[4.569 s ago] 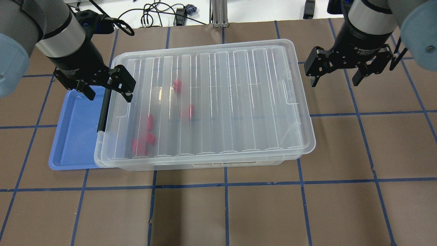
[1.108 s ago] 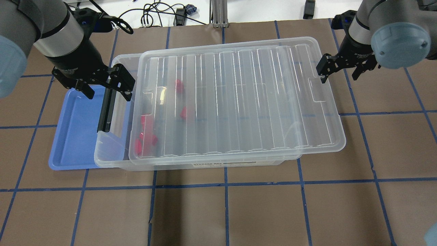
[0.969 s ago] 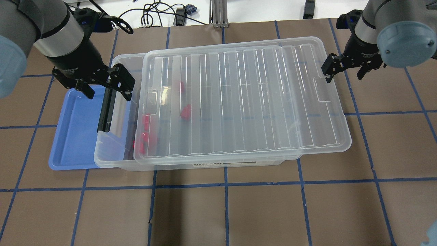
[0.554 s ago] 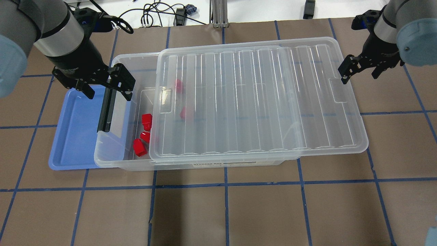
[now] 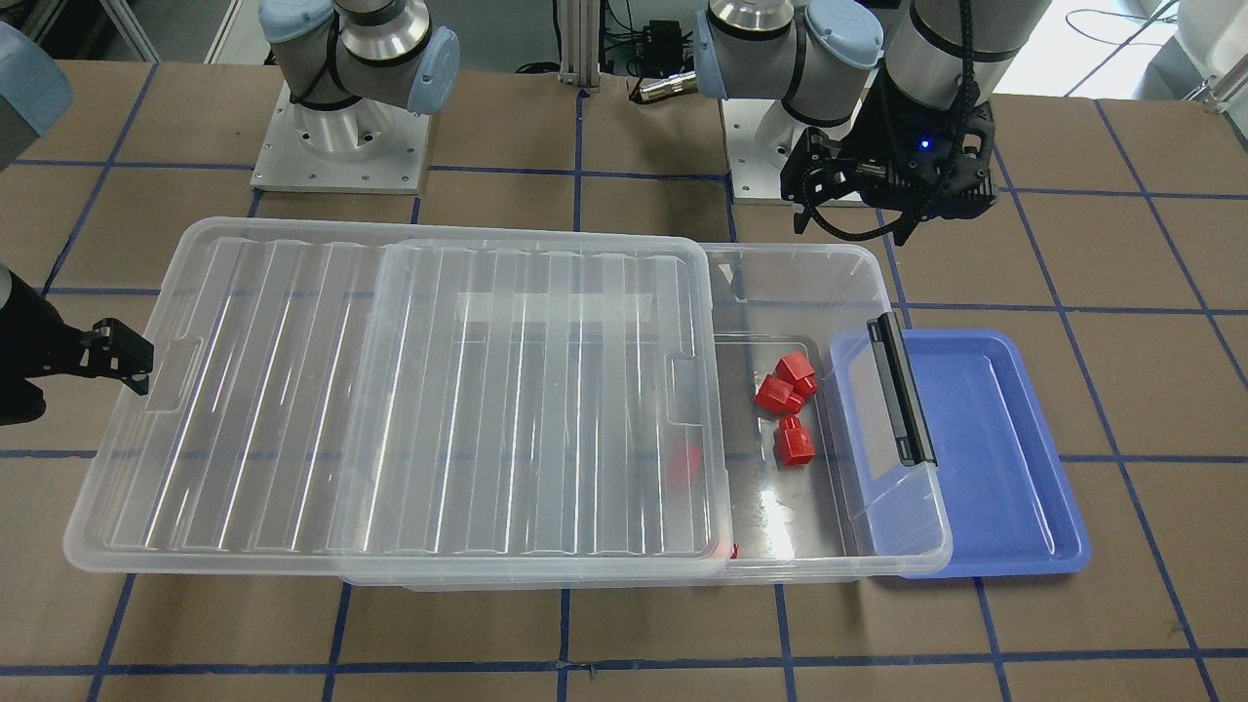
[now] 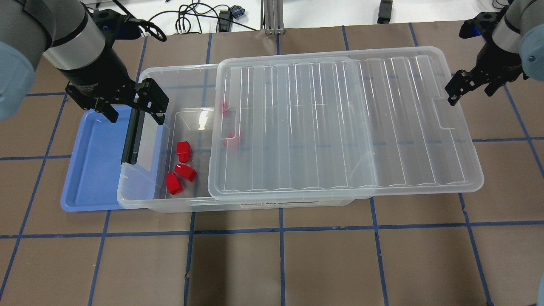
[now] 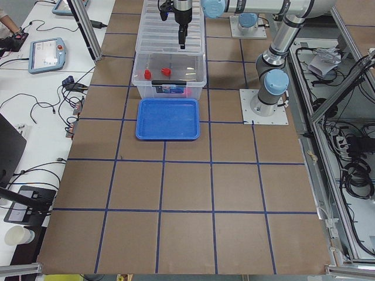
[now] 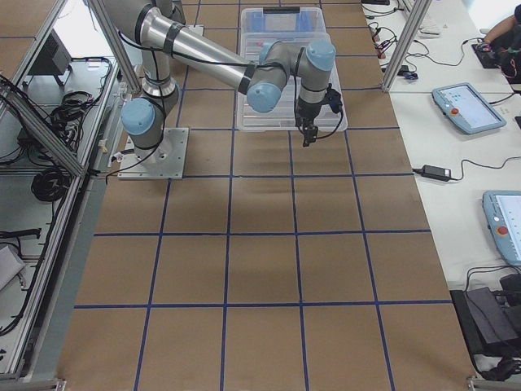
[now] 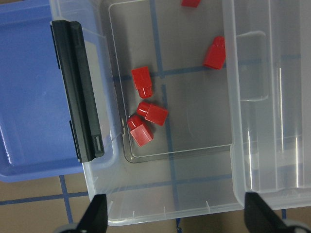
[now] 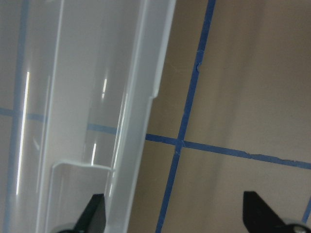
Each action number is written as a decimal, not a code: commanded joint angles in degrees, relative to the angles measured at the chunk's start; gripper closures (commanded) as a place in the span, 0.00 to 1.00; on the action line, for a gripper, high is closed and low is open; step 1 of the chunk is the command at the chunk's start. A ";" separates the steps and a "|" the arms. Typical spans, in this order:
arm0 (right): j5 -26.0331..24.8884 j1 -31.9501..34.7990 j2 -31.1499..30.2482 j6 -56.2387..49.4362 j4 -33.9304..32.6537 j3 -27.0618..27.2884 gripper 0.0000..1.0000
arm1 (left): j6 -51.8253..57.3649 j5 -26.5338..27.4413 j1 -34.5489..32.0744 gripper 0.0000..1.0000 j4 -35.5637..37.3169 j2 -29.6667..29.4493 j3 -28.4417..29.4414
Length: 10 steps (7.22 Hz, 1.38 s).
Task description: Place red block in blue tray from box
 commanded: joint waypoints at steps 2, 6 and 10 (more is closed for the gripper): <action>-0.61 -1.71 -0.01 -1.50 0.08 -0.06 0.00 | 0.21 0.09 -0.09 0.00 -0.09 -0.22 -0.25; -0.44 -1.89 -1.15 -0.63 0.52 -1.46 0.00 | 0.48 2.55 -1.58 0.00 11.59 -8.63 -2.53; 0.26 -1.36 -9.04 4.97 12.79 -4.72 0.00 | -3.03 1.93 -1.58 0.00 19.68 -14.00 -7.09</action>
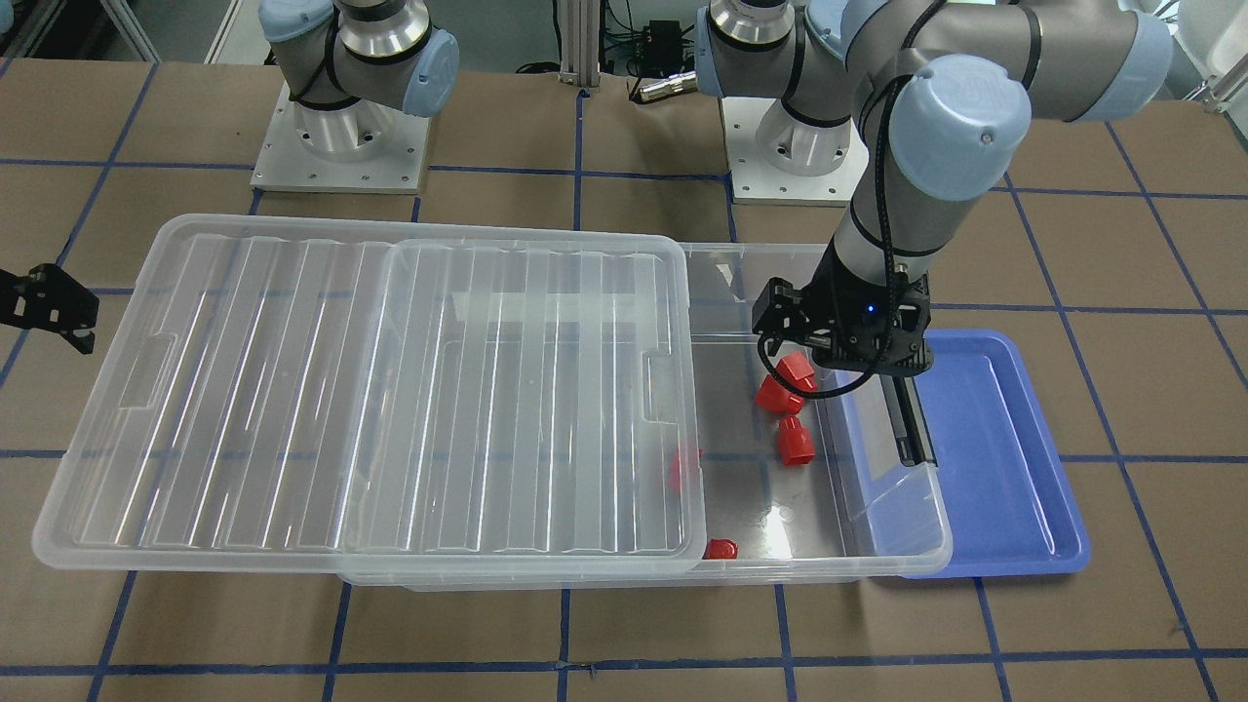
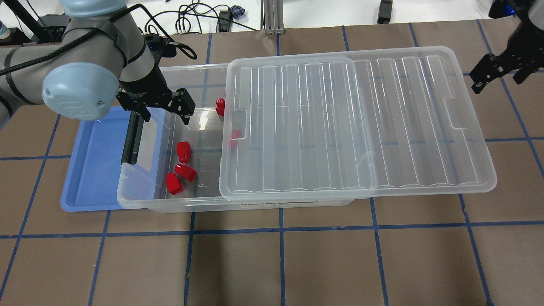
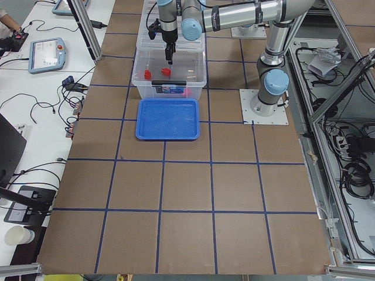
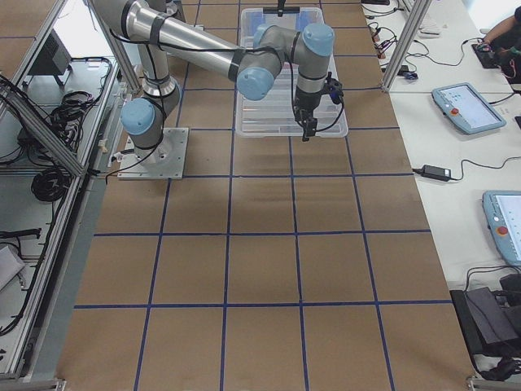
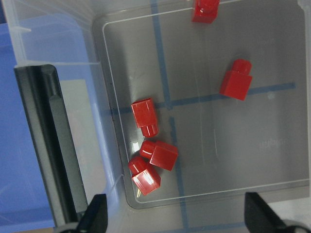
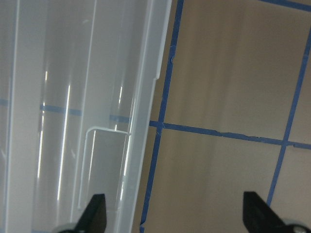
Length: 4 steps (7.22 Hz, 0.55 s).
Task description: Place red block in blue tray from box
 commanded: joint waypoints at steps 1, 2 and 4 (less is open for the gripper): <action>0.35 0.55 -4.63 4.43 5.57 -0.34 0.00 | -5.24 0.28 0.09 0.00 5.87 -3.39 -2.97; 0.52 1.60 -4.90 5.92 6.10 -0.16 0.00 | -11.37 0.28 -0.09 0.00 7.81 -4.10 -3.33; 0.35 4.85 -4.90 10.14 6.19 -0.16 0.00 | -10.82 0.46 0.00 0.00 7.66 -4.89 -4.29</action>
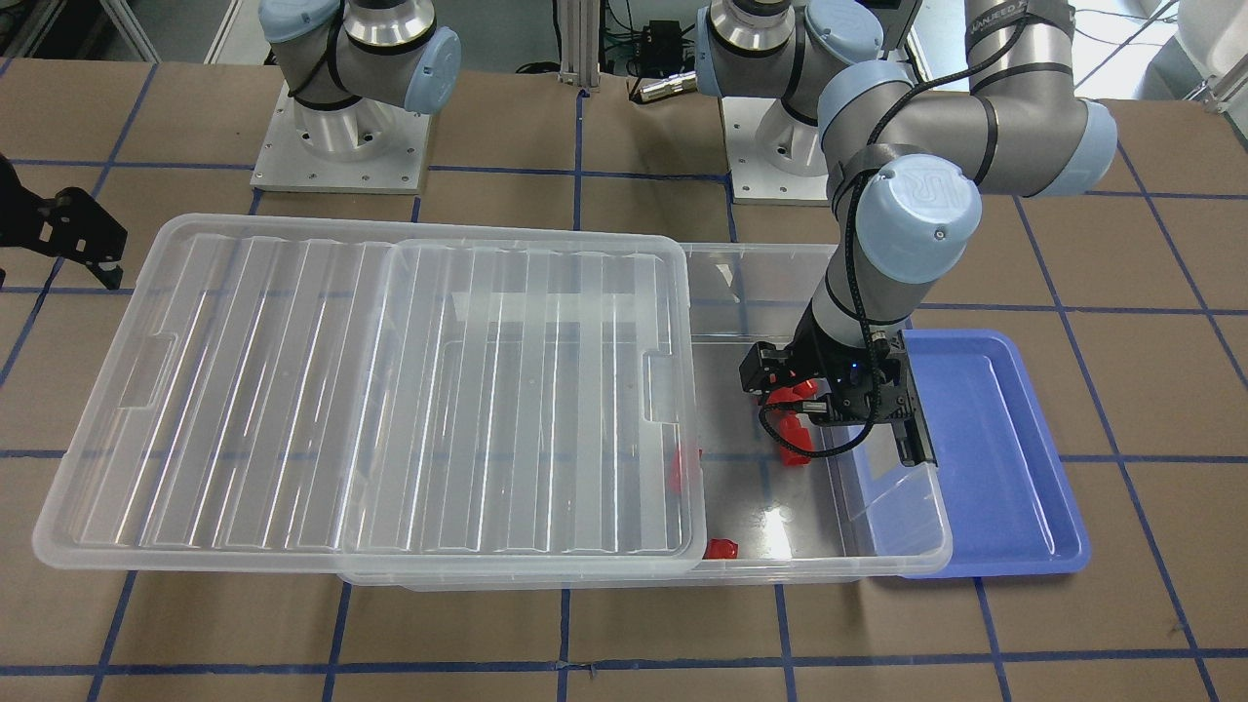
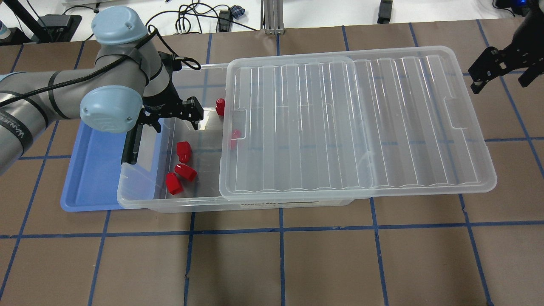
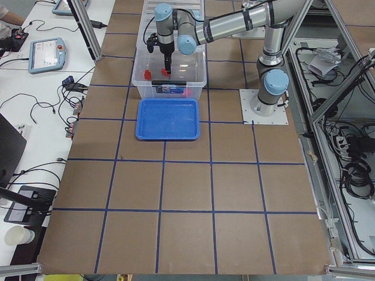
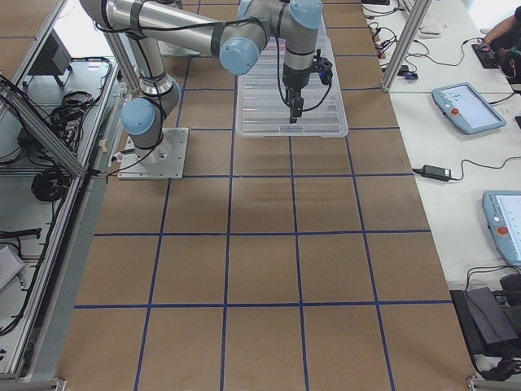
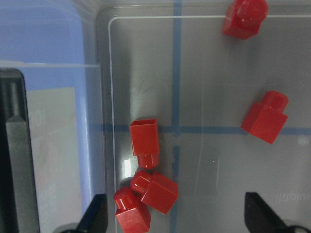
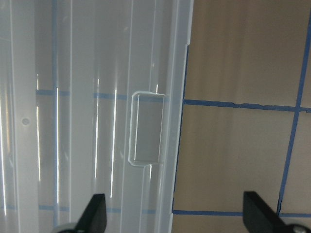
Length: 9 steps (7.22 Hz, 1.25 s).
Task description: Place red block in blue tray from box
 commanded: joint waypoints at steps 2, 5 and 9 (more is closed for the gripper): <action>-0.15 1.79 0.58 2.41 0.18 0.38 0.00 | -0.01 4.71 -0.09 0.00 4.52 -2.37 -2.15; -0.85 1.70 0.32 2.41 2.03 0.47 0.00 | 1.48 4.38 -0.10 0.00 6.02 -4.74 -3.12; 0.03 1.70 0.14 1.80 1.85 0.39 0.00 | 1.58 3.50 -1.41 0.00 10.86 -7.12 -4.00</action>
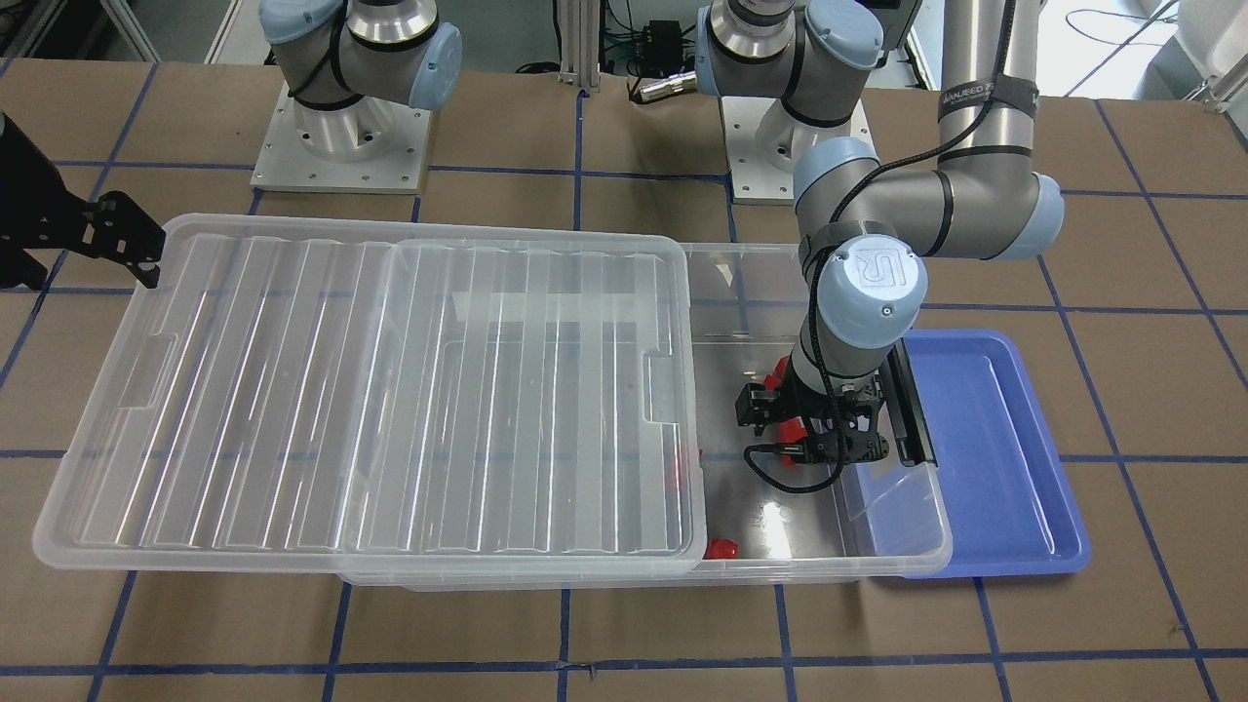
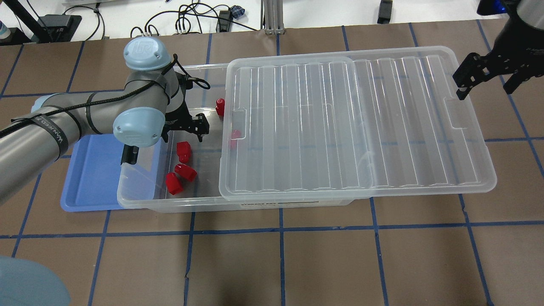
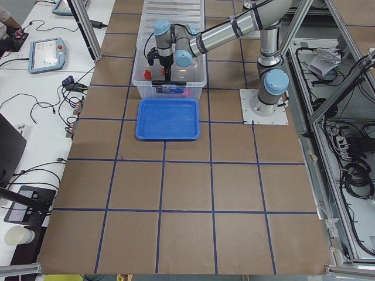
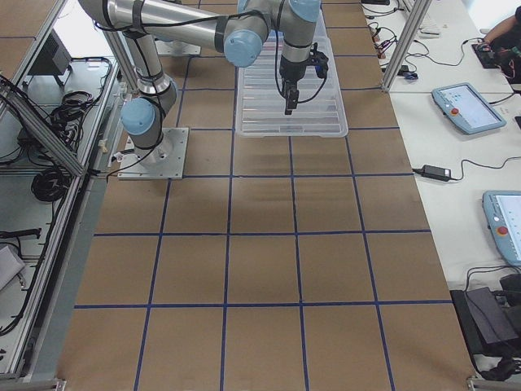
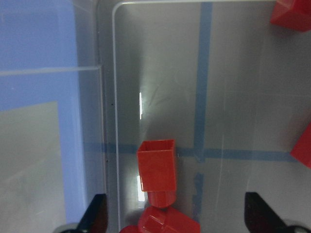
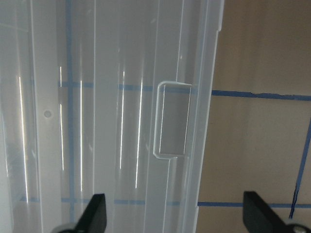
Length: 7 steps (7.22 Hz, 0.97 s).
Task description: Place red block in blue tray from box
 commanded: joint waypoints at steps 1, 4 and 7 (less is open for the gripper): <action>0.47 0.08 -0.16 -0.14 0.15 -0.10 0.00 | -0.29 -0.09 -0.05 0.00 2.42 -1.11 -1.53; 0.30 0.00 -0.07 0.04 0.24 -0.01 0.00 | -0.64 -1.56 0.21 0.00 4.28 -1.81 -3.47; 0.39 0.00 -0.07 0.04 0.15 -0.01 0.00 | 0.32 -1.50 0.83 0.00 6.39 -4.02 -4.26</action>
